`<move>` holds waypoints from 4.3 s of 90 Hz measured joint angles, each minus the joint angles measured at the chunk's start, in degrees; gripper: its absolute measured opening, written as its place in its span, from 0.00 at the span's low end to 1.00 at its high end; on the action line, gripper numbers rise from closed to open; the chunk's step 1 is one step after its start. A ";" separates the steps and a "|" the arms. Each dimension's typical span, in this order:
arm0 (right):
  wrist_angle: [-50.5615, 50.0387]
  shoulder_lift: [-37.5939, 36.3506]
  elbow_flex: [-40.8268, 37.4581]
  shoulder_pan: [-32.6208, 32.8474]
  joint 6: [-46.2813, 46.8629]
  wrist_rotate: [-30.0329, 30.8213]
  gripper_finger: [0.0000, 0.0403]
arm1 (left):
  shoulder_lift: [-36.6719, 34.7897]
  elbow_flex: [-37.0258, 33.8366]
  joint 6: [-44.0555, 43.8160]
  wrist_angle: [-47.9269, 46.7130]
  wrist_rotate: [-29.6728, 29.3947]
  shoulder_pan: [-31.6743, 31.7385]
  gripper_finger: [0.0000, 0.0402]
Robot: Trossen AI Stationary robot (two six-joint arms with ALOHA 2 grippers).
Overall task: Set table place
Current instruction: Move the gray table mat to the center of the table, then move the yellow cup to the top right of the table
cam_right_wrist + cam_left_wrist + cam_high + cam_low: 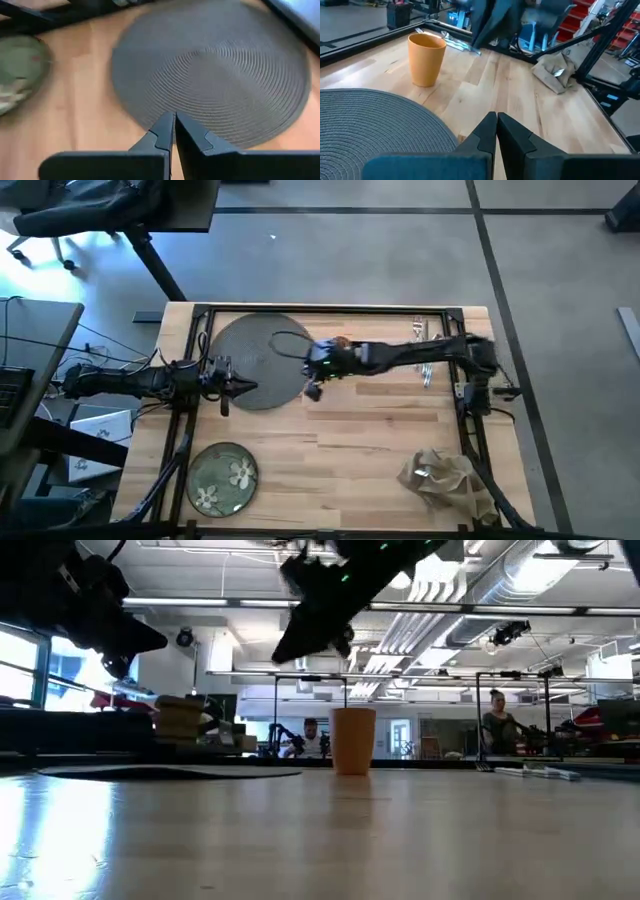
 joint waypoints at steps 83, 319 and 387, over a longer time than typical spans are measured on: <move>-24.72 19.38 14.46 6.54 7.90 -1.79 0.00 | 0.45 -0.04 -1.34 -0.50 0.18 -0.02 0.00; -30.84 -10.53 -11.71 -13.62 -36.61 5.59 0.02 | 4.17 -0.08 -5.44 -4.46 -6.82 0.00 0.00; -36.89 -22.56 -24.43 -18.60 -22.69 0.55 0.00 | 4.16 -0.08 -6.95 -4.27 -5.46 -0.31 0.00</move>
